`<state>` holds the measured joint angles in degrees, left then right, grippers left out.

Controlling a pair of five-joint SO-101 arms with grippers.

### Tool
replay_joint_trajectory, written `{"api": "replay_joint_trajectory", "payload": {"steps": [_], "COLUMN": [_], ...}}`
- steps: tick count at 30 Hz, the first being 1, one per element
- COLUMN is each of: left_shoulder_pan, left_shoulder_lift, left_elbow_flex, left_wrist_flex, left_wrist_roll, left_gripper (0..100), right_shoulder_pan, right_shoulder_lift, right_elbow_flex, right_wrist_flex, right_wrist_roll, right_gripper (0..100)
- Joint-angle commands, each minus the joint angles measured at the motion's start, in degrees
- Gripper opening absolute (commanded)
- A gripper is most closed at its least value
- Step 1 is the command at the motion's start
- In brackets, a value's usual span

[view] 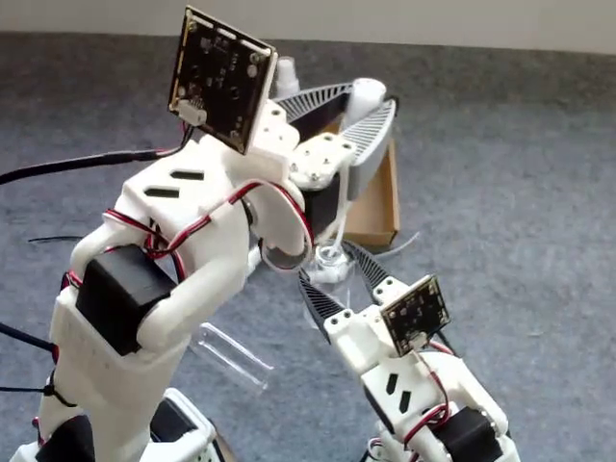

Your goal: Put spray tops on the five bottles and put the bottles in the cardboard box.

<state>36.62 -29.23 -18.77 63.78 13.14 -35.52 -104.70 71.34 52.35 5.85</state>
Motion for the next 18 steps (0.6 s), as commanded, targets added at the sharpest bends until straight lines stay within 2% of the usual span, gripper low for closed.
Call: {"api": "replay_joint_trajectory", "payload": {"steps": [1,7,18], "left_shoulder_pan": [-1.4,-2.0,-1.9], "left_shoulder_lift": [-1.3,-1.2,-2.6], "left_elbow_flex": [-2.1,-1.1,11.8], "left_wrist_flex": [0.0,0.0,0.4], "left_wrist_roll": [-0.5,-0.6,-0.6], "left_gripper": [0,0,0], "right_shoulder_pan": [-0.2,-0.2,-0.2], "right_shoulder_lift": [-0.3,-0.3,-0.4], "right_elbow_flex": [-0.6,-0.6,-0.6], "right_wrist_flex": [-1.2,-1.2,-1.1], "right_wrist_roll": [-0.5,-0.5,-0.5], "right_gripper": [0.4,0.4,0.4]}}
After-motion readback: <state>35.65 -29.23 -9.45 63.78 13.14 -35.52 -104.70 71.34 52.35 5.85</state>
